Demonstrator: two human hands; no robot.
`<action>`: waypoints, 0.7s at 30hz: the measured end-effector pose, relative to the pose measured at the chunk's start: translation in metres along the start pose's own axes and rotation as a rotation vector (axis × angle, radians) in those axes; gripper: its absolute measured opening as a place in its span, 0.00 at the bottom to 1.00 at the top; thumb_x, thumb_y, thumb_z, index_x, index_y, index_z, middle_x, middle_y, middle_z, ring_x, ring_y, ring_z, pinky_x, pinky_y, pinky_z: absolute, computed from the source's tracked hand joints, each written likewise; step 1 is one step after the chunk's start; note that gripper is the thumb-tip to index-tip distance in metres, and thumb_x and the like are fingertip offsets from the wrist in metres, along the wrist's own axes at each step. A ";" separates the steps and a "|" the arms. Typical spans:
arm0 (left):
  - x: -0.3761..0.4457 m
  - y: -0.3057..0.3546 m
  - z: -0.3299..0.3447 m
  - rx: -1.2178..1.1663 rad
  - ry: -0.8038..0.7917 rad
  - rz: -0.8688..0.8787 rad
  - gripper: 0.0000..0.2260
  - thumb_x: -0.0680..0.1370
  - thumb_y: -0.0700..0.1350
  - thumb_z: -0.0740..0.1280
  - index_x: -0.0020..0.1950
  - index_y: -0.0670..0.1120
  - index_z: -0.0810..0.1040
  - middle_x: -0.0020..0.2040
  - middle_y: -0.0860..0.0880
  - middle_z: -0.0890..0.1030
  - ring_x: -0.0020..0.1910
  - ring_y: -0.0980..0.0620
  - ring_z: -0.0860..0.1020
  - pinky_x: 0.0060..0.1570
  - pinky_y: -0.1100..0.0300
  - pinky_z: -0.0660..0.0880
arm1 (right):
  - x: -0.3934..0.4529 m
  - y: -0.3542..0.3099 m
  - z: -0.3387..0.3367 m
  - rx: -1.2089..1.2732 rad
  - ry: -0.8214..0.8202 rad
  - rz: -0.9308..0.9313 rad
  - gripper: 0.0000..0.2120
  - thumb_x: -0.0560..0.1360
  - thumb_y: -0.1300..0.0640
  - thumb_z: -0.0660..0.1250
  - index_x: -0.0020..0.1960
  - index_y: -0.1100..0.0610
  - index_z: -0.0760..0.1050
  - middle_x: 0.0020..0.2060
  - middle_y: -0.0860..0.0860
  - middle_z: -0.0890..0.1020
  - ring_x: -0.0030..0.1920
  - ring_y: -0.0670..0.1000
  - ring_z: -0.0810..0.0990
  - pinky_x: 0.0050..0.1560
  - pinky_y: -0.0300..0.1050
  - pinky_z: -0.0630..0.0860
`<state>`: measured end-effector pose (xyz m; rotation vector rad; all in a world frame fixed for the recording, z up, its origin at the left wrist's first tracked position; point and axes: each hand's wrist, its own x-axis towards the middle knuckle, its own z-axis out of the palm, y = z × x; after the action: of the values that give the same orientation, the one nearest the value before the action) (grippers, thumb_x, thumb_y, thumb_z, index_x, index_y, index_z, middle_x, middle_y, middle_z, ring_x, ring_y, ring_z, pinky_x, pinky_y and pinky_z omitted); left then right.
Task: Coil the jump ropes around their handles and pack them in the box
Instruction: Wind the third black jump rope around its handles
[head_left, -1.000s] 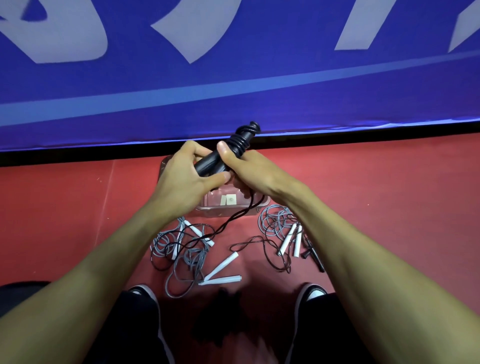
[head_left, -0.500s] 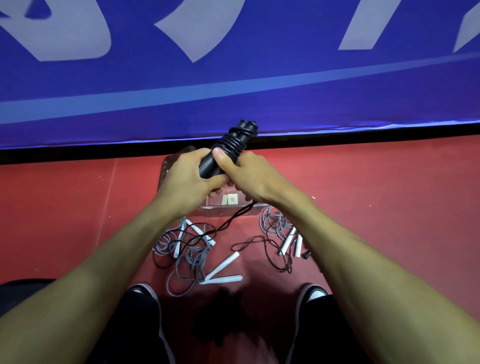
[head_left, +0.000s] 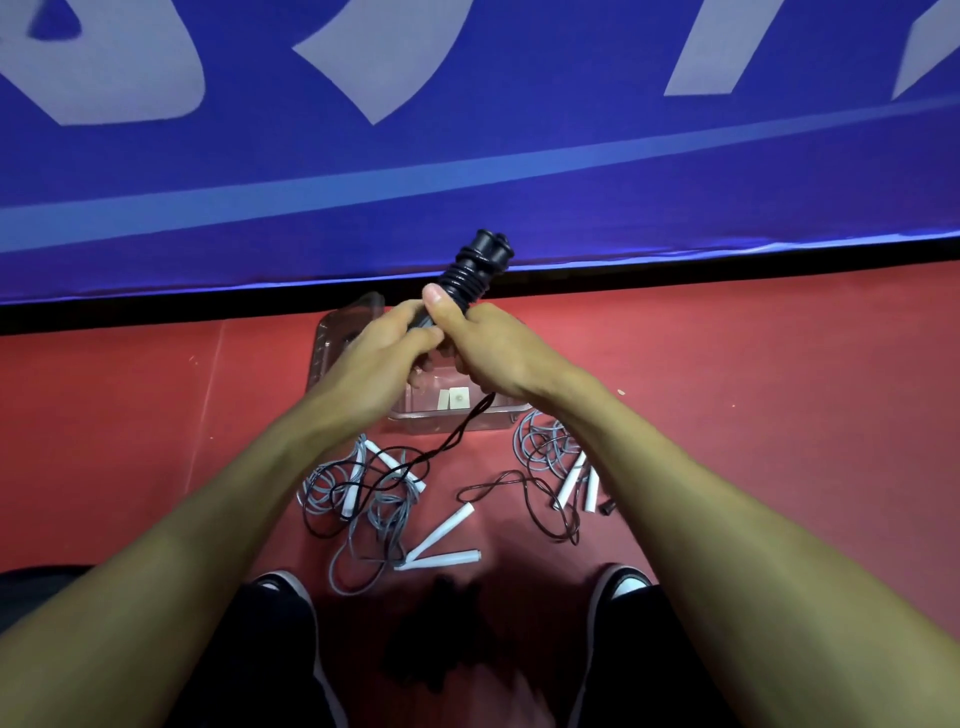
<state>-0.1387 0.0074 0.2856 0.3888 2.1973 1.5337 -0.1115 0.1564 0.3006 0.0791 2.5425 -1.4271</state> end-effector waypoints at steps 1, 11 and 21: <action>0.001 -0.001 -0.001 -0.096 -0.011 -0.008 0.13 0.73 0.54 0.61 0.55 0.56 0.79 0.42 0.52 0.79 0.36 0.51 0.76 0.40 0.54 0.74 | 0.002 0.002 -0.001 0.021 -0.002 0.000 0.29 0.83 0.37 0.49 0.34 0.55 0.69 0.24 0.45 0.69 0.24 0.44 0.65 0.35 0.44 0.64; -0.001 -0.005 -0.013 0.115 0.033 0.169 0.24 0.77 0.50 0.65 0.73 0.46 0.72 0.62 0.52 0.81 0.59 0.58 0.80 0.63 0.55 0.75 | 0.000 0.002 -0.010 0.049 -0.045 0.038 0.31 0.81 0.33 0.48 0.37 0.54 0.75 0.25 0.45 0.75 0.27 0.45 0.71 0.33 0.41 0.69; -0.007 0.006 -0.012 0.034 0.089 0.059 0.16 0.64 0.48 0.76 0.49 0.48 0.80 0.41 0.44 0.84 0.38 0.43 0.82 0.45 0.39 0.81 | -0.003 -0.002 -0.002 0.149 -0.055 -0.147 0.22 0.84 0.46 0.58 0.34 0.49 0.76 0.21 0.40 0.73 0.23 0.40 0.69 0.29 0.31 0.65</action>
<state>-0.1393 -0.0036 0.2959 0.4068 2.3018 1.5745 -0.1093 0.1573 0.3035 -0.1230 2.4391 -1.6481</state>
